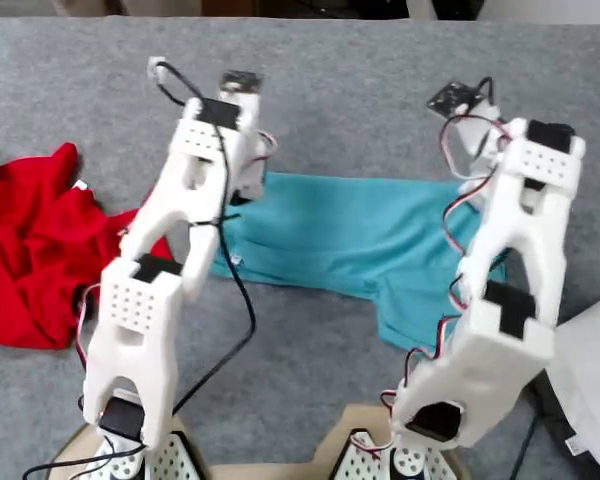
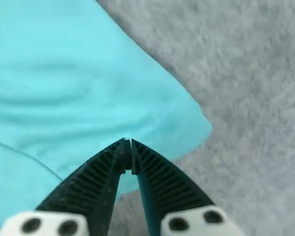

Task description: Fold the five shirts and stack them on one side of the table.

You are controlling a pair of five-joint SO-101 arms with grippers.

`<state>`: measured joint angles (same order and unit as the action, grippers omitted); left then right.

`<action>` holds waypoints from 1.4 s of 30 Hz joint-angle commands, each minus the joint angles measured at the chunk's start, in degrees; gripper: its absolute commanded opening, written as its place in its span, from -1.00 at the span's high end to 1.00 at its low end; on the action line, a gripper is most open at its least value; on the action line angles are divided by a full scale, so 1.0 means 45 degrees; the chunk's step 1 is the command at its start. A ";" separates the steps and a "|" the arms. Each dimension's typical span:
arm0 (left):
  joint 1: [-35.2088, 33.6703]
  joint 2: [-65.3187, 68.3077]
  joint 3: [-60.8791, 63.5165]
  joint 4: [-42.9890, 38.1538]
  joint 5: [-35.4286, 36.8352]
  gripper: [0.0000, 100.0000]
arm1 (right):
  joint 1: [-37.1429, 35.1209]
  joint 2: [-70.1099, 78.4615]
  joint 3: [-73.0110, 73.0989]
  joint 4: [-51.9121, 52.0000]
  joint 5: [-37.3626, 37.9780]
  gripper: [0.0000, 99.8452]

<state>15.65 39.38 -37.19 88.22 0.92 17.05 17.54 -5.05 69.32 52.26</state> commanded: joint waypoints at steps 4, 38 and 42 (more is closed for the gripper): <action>0.0840 -0.1534 0.3927 -0.2481 0.0059 0.96 | -0.1162 -0.2022 0.3096 -0.2735 -0.0840 0.96; 0.1289 -0.9563 1.5629 -0.7287 -0.0117 0.96 | -0.1221 0.5441 -0.6339 0.0195 -0.1270 0.96; 0.0293 -0.9661 1.3988 -0.7306 -0.0020 0.96 | -0.1260 0.5441 -0.8137 0.2032 -0.1192 0.96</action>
<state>20.22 -1.14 32.35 55.69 0.84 10.81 42.33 -34.24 73.80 47.34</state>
